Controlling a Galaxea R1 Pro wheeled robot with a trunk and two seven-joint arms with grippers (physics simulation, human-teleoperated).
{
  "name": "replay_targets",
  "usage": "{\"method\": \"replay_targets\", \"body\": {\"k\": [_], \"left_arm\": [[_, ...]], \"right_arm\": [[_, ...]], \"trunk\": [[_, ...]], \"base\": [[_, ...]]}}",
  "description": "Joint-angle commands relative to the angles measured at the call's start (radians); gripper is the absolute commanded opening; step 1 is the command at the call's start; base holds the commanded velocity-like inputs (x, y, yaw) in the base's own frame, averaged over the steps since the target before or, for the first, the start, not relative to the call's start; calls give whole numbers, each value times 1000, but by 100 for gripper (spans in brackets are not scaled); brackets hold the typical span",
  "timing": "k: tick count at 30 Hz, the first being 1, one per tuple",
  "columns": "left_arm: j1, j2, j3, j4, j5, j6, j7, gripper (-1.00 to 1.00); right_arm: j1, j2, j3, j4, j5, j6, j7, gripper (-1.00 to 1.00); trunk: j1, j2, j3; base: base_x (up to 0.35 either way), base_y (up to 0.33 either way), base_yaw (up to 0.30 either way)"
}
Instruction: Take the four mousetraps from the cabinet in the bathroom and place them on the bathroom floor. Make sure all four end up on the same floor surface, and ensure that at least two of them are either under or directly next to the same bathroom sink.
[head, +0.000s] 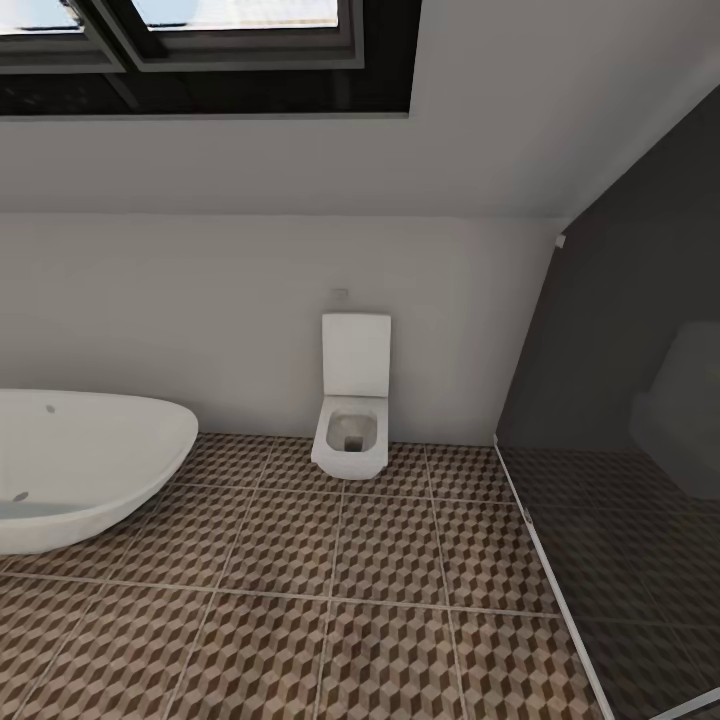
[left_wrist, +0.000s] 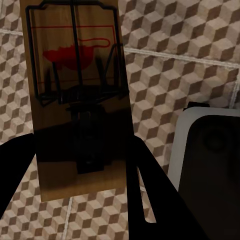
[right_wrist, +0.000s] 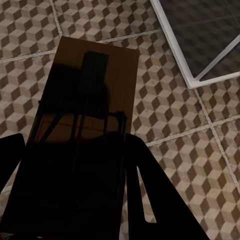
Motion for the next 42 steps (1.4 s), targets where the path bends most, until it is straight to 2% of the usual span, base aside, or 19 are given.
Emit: {"method": "replay_targets", "body": {"k": [1, 42], "left_arm": [[-1, -1, -7, 3, -2, -3, 6, -100], [-1, -1, -7, 3, -2, -3, 6, -100]], "right_arm": [[-1, 0, 9, 0, -2, -1, -9, -100], [-1, 0, 9, 0, -2, -1, -9, -100]], "trunk": [[1, -2, -2], [1, -2, -2]], "base": [[0, 0, 0], [0, 0, 0]]}}
